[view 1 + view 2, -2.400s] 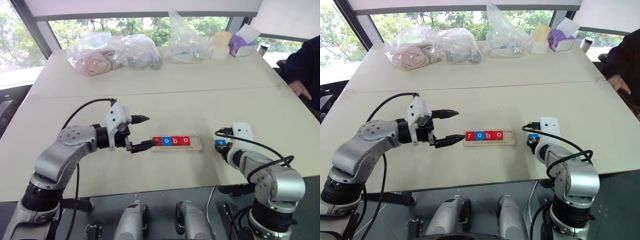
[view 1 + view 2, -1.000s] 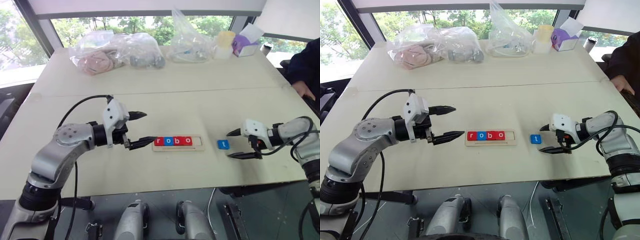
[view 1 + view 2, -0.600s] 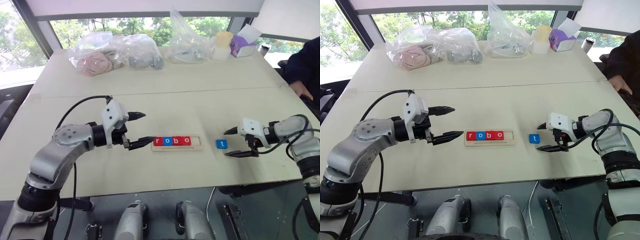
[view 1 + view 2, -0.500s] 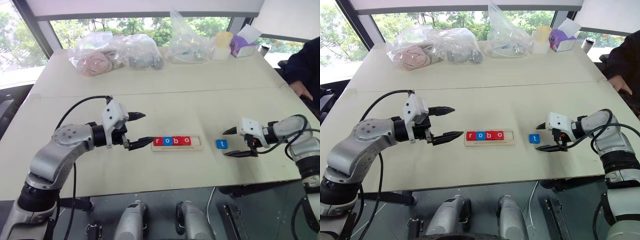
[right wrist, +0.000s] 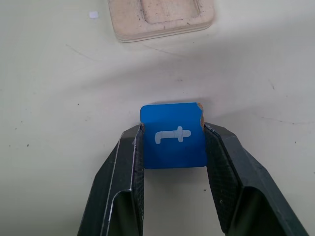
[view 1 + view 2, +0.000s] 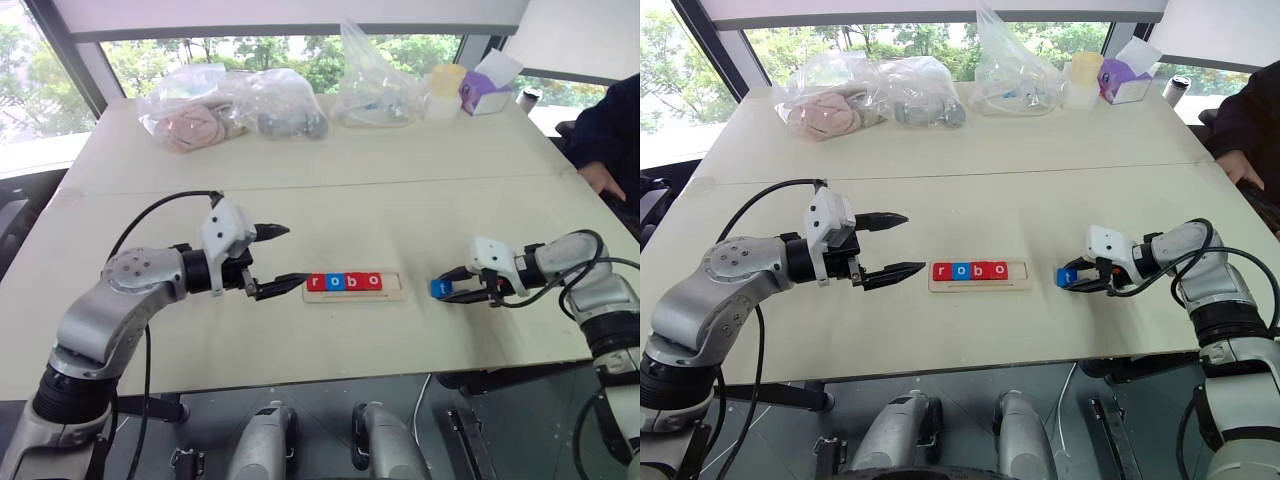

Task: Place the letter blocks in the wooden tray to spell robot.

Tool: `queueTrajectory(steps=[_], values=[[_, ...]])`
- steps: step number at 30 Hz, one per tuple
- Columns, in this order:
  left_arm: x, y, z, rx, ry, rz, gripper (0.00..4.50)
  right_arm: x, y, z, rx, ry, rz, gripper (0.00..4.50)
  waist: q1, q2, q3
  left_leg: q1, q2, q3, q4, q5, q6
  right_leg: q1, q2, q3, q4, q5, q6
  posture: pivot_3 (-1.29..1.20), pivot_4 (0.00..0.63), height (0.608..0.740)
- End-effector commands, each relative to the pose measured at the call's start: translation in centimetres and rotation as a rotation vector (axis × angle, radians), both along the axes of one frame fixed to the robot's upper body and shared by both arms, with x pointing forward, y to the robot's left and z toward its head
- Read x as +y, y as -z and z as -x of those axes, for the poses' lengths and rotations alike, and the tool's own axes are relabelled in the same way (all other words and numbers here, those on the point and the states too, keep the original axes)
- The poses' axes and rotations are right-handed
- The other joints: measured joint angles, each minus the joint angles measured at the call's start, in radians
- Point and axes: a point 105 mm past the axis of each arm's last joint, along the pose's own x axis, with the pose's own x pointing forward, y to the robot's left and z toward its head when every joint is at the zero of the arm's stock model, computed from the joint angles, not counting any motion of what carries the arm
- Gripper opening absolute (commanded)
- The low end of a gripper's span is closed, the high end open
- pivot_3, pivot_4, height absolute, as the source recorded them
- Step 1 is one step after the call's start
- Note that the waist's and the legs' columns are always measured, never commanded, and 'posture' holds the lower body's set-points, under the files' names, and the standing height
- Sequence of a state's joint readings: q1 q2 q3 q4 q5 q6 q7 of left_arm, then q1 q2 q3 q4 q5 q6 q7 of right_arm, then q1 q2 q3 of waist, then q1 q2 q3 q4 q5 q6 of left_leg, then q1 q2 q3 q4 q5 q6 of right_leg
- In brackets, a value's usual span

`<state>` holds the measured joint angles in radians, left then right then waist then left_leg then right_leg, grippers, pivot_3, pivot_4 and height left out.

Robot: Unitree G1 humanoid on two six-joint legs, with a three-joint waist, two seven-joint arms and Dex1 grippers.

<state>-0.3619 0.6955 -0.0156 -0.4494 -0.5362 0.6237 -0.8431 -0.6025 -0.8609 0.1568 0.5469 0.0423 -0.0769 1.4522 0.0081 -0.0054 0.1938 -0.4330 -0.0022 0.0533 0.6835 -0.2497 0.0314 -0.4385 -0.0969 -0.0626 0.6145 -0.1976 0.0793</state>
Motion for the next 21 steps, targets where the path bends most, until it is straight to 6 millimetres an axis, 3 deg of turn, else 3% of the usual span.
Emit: queueTrajectory(steps=[1, 8, 21], values=[[-0.1, -0.9, 0.4, -0.041, 0.01, 0.008, 4.5, 3.1, -2.8, -0.5, -0.086, -0.087, -0.044, 1.14, -0.001, 0.0, 0.0, 0.0, 0.0, 0.0, 0.0, 0.0, 0.0, 0.0, 0.0, 0.0, 0.0, 0.0, 0.0, 0.0, 0.15, 0.725], [-0.3, -1.0, 0.4, -0.044, 0.018, 0.009, 4.5, 7.2, -3.7, -0.3, -0.1, -0.202, -0.065, 1.14, 0.006, 0.0, 0.0, 0.0, 0.0, 0.0, 0.0, 0.0, 0.0, 0.0, 0.0, 0.0, 0.001, 0.0, 0.0, 0.0, 0.15, 0.725], [-0.1, -0.8, 0.8, -0.043, -0.008, 0.012, 4.5, 7.5, -2.3, -1.0, -0.096, -0.211, -0.03, 1.14, 0.004, 0.0, 0.0, 0.0, 0.0, 0.0, 0.0, 0.0, 0.0, -0.001, 0.0, 0.0, 0.001, 0.0, 0.0, 0.0, 0.15, 0.725]])
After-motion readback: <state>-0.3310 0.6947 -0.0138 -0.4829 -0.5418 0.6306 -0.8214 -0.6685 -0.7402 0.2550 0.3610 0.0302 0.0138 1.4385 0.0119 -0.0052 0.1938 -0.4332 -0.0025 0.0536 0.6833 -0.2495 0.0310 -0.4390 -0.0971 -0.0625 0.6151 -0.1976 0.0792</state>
